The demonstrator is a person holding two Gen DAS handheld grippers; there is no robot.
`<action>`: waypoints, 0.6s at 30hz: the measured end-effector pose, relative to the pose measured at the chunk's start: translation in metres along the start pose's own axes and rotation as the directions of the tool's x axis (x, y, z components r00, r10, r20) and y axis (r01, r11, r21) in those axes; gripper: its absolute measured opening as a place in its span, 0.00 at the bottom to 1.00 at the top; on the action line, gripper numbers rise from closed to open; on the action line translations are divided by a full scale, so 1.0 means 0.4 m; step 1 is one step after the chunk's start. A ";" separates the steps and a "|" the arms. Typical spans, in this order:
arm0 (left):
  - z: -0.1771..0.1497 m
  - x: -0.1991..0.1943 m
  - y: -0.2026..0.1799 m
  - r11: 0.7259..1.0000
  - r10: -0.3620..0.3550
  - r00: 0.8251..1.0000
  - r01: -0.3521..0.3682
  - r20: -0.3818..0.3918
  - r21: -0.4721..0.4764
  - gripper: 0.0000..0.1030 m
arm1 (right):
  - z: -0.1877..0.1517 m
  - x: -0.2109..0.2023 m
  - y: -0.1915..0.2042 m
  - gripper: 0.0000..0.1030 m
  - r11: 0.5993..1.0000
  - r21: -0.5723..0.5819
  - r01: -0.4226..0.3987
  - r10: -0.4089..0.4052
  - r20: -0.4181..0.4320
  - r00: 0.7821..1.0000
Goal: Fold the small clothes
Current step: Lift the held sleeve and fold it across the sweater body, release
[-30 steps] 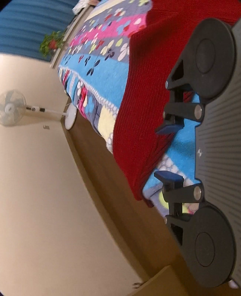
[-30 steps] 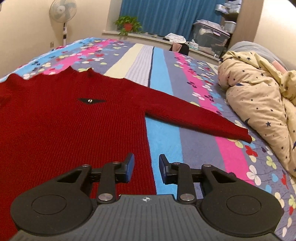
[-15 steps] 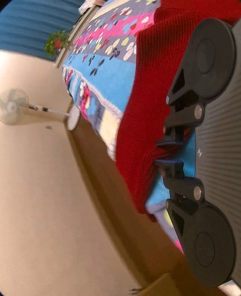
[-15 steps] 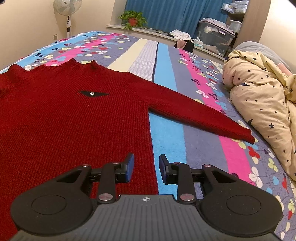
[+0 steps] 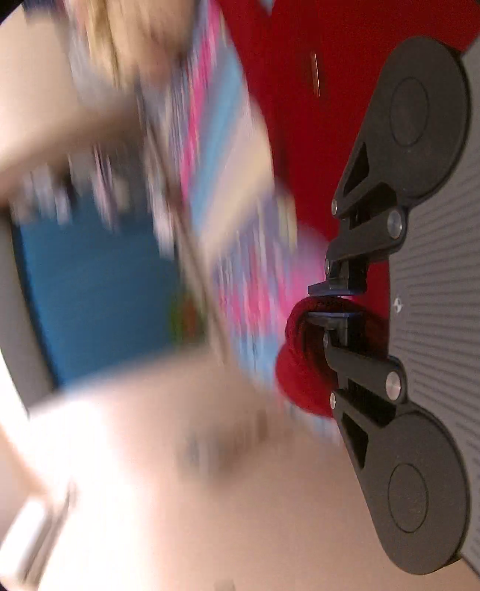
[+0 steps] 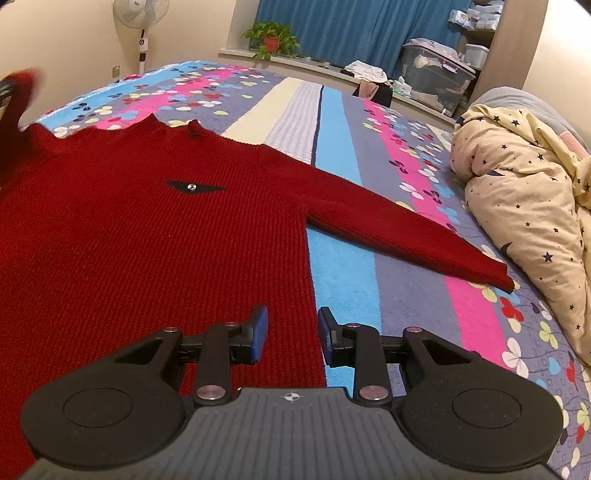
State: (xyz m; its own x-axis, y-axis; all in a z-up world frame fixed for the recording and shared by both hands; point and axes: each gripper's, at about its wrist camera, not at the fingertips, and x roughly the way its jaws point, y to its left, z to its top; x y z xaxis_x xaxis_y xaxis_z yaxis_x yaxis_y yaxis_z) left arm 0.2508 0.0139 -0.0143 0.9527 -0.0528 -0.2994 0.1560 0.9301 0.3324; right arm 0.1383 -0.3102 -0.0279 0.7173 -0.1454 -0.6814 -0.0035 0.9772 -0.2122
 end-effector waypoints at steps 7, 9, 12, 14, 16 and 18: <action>-0.081 -0.062 -0.222 0.951 -0.249 0.964 0.262 -0.095 0.164 0.35 | -0.012 -0.004 -0.002 0.30 1.000 -0.022 0.005 -0.005 -0.011 1.000; -0.118 -0.075 -0.222 0.957 -0.218 0.969 0.236 -0.117 0.169 0.43 | -0.014 -0.010 -0.011 0.30 1.000 -0.016 0.006 -0.006 -0.006 1.000; -0.169 -0.069 -0.189 0.980 -0.146 0.975 0.166 -0.166 0.109 0.44 | -0.015 -0.016 -0.026 0.30 1.000 0.001 0.003 -0.003 0.002 1.000; -0.204 -0.078 -0.145 0.994 -0.094 0.975 0.103 -0.203 0.033 0.44 | -0.014 -0.022 -0.032 0.30 1.000 0.008 -0.001 0.001 0.012 1.000; -0.250 -0.073 -0.112 0.996 -0.055 0.965 0.036 -0.255 -0.076 0.45 | -0.012 -0.029 -0.033 0.30 1.000 0.012 -0.009 0.009 0.029 1.000; -0.294 -0.092 -0.090 0.983 -0.038 0.969 -0.007 -0.242 -0.182 0.48 | -0.003 -0.035 -0.032 0.27 0.999 0.030 -0.028 0.026 0.063 0.998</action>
State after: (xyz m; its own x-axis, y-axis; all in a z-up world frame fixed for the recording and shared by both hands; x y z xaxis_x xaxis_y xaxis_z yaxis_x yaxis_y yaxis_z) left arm 0.1795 0.0251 -0.1204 0.8545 0.0016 -0.5195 0.0992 0.9811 0.1662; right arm 0.1274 -0.3209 -0.0162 0.7592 -0.1099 -0.6415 -0.0030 0.9850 -0.1723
